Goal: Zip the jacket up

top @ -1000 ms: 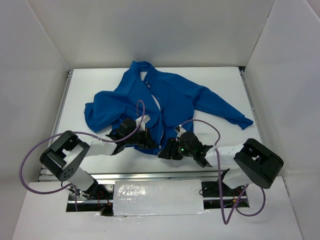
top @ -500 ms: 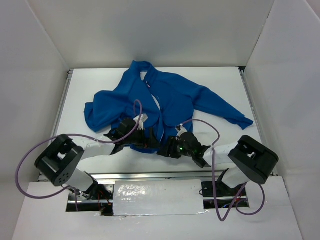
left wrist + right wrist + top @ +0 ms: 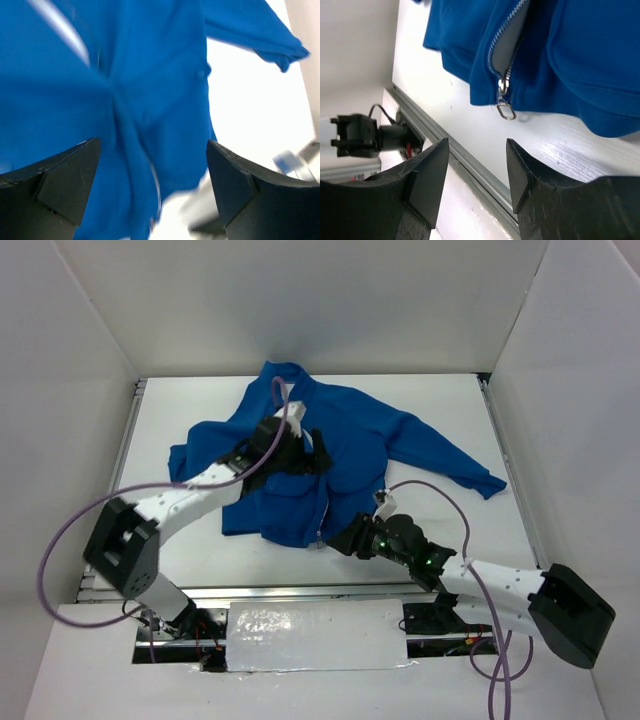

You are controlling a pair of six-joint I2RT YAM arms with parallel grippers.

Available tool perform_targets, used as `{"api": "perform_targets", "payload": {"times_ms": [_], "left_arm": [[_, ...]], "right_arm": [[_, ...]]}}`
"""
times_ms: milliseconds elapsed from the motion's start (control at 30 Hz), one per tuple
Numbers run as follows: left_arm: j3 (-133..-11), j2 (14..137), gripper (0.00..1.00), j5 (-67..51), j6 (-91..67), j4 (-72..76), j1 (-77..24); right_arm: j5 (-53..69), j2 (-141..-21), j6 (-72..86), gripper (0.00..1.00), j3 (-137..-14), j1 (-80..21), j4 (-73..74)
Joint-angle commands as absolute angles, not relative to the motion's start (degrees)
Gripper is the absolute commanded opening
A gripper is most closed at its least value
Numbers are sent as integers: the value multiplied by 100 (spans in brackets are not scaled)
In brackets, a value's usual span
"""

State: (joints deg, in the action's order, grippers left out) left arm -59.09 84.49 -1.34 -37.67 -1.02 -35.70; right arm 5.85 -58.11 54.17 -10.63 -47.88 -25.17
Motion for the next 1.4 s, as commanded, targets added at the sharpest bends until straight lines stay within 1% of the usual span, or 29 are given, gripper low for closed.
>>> {"api": "perform_targets", "payload": {"times_ms": [0,33,67,100,167,200,233,400,467,500,533,567,600,633,733,800,867,900,1000,1167,1200,1367], "left_arm": [[-7098,9463,99,-254,-3191,-860,-3489],[-7754,10049,99,-281,-3060,-1061,-3472],[-8057,10342,99,-264,-2980,-1499,-3472],[-8373,10893,99,-203,-2910,-1703,-3472],[-9223,11388,99,69,-2839,-2482,-3489],[-9429,11573,99,70,-2839,-2661,-3489],[-9622,11845,99,732,-2839,-2759,-3489],[-9931,12286,88,1502,-2778,-3031,-3480],[-10238,12541,76,1696,-2707,-3242,-3489],[-10326,12646,68,1757,-2690,-3365,-3489],[-10345,12639,53,1810,-2672,-3436,-3498],[-10301,12621,47,1932,-2672,-3410,-3498],[-10249,12517,33,1994,-2681,-3393,-3498],[-10161,12463,30,2065,-2689,-3375,-3498],[-9950,12156,29,2250,-2689,-3331,-3498],[-9801,11867,23,2408,-2689,-3287,-3507],[-9572,11655,22,2531,-2689,-3199,-3507],[-9397,11463,12,2636,-2681,-3156,-3507],[-9072,11146,0,2812,-2707,-3059,-3507],[-8149,10575,0,3137,-2882,-2427,-3507],[-7808,10486,0,3251,-3022,-2156,-3507],[-6621,9933,0,4103,-3549,-1109,-3507]], "right_arm": [[10,-5345,5414,57,-1309,-4799,-1795],[9,-5265,5405,57,-1397,-4773,-1532],[9,-5134,5327,57,-1432,-4764,-1442],[9,-5072,5309,57,-1459,-4755,-1346],[9,-4897,5248,57,-1511,-4737,-1143],[9,-4826,5256,57,-1512,-4729,-1073],[17,-4756,5238,57,-1512,-4711,-1011],[62,-4439,5159,57,-1459,-4711,-932],[62,-4438,5124,57,-1494,-4702,-870],[62,-4447,5115,57,-1503,-4702,-861],[62,-4447,5115,57,-1512,-4702,-844],[53,-4439,5107,57,-1512,-4702,-844],[44,-4438,5115,57,-1503,-4702,-861],[44,-4447,5107,57,-1494,-4702,-887],[35,-4552,5071,57,-1520,-4702,-888],[35,-4623,5080,57,-1547,-4702,-879],[44,-4702,5080,57,-1547,-4693,-905],[44,-4728,5089,57,-1538,-4702,-931],[44,-4834,5115,57,-1556,-4702,-975],[167,-5036,5107,57,-1600,-4702,-1107],[184,-5088,5080,57,-1626,-4702,-1151],[457,-5177,4922,57,-1626,-4711,-1318]]}}
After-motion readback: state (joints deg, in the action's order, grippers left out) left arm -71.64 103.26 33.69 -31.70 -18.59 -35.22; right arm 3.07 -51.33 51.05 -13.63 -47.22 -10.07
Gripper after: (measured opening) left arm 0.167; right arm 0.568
